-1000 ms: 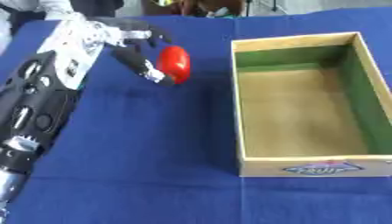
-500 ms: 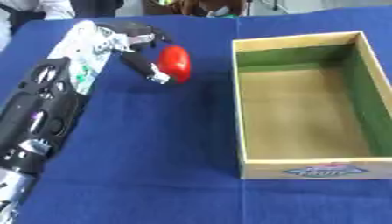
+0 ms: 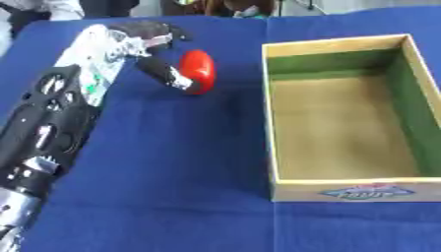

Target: Pick up objects on the table and place them in the box.

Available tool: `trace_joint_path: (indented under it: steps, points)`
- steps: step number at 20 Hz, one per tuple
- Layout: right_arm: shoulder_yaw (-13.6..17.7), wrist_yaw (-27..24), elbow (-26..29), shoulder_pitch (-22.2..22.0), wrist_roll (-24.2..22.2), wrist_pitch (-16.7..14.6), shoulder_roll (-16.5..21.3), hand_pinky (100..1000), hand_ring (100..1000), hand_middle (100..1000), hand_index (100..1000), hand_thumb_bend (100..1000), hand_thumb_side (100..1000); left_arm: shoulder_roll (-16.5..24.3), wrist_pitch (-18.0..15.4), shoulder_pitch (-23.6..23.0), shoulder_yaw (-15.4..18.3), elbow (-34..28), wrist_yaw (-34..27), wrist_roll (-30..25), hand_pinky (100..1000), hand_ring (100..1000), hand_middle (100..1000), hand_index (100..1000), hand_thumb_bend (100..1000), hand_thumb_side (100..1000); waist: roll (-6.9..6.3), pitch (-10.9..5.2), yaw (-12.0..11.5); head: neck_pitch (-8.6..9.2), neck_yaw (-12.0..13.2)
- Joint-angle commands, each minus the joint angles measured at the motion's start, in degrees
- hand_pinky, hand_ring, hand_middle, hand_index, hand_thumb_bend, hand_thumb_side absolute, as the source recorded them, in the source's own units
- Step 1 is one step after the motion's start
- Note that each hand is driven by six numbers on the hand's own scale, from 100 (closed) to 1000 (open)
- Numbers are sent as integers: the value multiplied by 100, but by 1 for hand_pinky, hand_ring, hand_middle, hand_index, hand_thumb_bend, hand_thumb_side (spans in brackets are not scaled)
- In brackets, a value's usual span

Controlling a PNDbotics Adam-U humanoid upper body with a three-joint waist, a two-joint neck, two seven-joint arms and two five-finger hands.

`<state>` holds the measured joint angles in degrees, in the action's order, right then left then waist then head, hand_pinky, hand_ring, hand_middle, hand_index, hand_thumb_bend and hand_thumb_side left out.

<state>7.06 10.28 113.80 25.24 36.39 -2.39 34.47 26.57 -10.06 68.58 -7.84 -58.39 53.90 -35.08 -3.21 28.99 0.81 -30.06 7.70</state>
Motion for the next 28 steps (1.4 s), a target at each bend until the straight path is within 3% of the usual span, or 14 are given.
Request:
trace_joint_path:
  steps: [1,7,13,22,28]
  points:
    - [61,-59,79,50,66,105,88,712,717,770,759,100,836,51,-91,139,55,-17,-264,-41,607,777,852,1000,757,672,31,-124,13,86,29]
    - [72,-95,79,53,233,307,60,709,714,765,751,100,816,17,-178,161,35,-1,-698,-226,576,753,851,991,721,632,25,-91,30,118,43]
    - [56,-110,79,67,271,375,49,708,711,763,746,100,812,-41,-163,205,75,30,-781,-71,540,710,824,978,694,623,20,-53,62,156,73]
    - [51,-127,79,70,287,346,34,708,710,761,745,100,812,-52,-32,210,68,135,-434,115,372,547,748,942,513,612,26,-35,68,147,101]
    - [54,-128,79,65,318,331,28,708,711,761,745,100,811,-54,24,197,39,192,-465,-77,323,566,789,978,483,599,32,-29,57,142,97]
